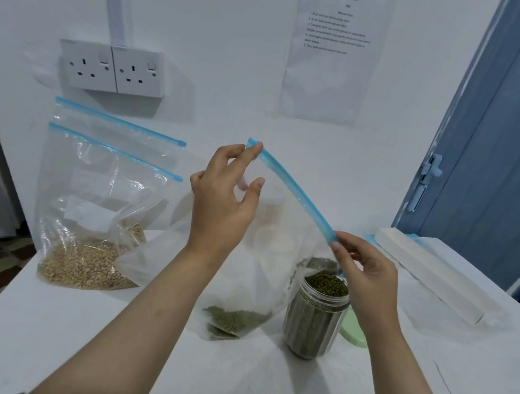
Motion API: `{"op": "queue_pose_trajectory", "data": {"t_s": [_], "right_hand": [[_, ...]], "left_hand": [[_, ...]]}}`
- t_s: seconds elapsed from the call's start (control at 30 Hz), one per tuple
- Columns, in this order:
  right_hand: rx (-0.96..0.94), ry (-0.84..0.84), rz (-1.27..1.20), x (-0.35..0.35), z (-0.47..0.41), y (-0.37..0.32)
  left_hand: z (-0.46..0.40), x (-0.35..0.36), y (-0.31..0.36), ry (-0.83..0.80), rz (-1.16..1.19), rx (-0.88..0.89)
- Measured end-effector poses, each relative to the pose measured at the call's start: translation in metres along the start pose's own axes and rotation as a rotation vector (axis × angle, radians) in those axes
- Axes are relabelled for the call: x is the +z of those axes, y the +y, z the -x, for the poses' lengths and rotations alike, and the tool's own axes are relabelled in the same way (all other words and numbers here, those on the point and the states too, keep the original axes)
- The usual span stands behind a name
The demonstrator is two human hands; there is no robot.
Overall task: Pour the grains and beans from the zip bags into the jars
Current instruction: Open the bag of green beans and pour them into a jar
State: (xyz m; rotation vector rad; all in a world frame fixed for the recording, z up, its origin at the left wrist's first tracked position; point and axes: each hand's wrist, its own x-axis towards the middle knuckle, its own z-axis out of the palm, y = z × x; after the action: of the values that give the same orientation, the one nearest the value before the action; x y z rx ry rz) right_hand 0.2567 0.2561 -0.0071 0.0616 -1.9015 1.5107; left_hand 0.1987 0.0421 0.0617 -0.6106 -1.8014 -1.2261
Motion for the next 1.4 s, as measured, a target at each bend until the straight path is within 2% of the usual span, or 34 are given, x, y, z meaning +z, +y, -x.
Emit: {"op": "queue_pose_trajectory", "data": {"t_s": [0.33,0.5,0.63,0.97,1.07,1.3,1.4], "right_hand": [[-0.039,-0.123,0.189,-0.012,0.021,0.015],[-0.092,-0.105,0.226,-0.011,0.019,0.019],[-0.106,-0.055,0.19,-0.012,0.016,0.018],[-0.225,-0.048,0.035,0.001,-0.002,0.005],[-0.196,-0.071,0.017,0.011,-0.008,0.002],[-0.284,-0.171,-0.009,0.055,-0.029,-0.014],[-0.231,-0.247,-0.087,0.081,-0.034,-0.026]], "left_hand": [[0.001,0.005,-0.005,0.005,0.004,-0.009],[0.002,0.007,-0.005,0.001,-0.002,-0.011],[-0.001,0.006,-0.005,0.01,-0.008,0.0],[-0.01,-0.013,-0.013,0.108,0.039,-0.051],[-0.01,-0.025,-0.018,0.14,0.017,-0.071],[-0.01,-0.069,-0.04,0.248,-0.027,-0.143],[-0.009,-0.091,-0.047,0.305,-0.046,-0.181]]}}
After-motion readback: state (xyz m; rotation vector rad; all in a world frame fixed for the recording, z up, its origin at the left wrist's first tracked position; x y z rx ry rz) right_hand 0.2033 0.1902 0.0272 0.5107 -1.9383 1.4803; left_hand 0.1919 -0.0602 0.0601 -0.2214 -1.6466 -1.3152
